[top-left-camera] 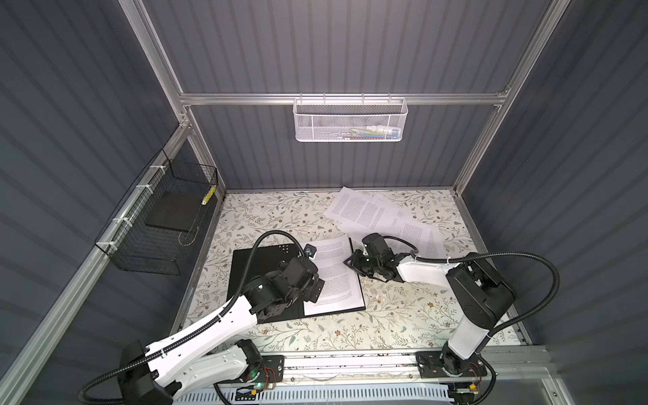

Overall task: Put the files into the folder
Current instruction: 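Hold the sheet flat on the folder with the left gripper while the right gripper releases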

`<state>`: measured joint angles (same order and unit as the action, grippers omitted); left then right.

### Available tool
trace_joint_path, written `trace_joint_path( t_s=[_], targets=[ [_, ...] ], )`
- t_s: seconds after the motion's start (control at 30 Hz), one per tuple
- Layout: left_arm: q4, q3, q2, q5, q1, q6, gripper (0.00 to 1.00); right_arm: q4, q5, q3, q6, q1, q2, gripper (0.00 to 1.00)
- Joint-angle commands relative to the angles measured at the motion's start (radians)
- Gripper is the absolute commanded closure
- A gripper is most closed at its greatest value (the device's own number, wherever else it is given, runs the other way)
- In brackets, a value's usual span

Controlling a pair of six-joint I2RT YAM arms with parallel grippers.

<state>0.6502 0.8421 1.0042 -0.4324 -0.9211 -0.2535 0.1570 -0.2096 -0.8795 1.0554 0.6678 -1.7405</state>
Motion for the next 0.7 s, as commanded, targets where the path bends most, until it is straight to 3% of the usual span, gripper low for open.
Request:
trace_joint_path(
  t_s=[0.0, 0.27, 0.67],
  targets=[
    [-0.002, 0.0, -0.009, 0.007, 0.004, 0.016, 0.0, -0.013, 0.014, -0.015, -0.002, 0.009, -0.009, 0.63],
    [-0.002, -0.001, -0.012, 0.007, 0.004, 0.018, 0.0, -0.079, 0.039, -0.041, -0.011, 0.023, -0.007, 0.46],
    [-0.002, -0.001, -0.014, 0.007, 0.004, 0.019, 0.0, -0.148, 0.059, -0.069, -0.012, 0.032, -0.02, 0.41]
  ],
)
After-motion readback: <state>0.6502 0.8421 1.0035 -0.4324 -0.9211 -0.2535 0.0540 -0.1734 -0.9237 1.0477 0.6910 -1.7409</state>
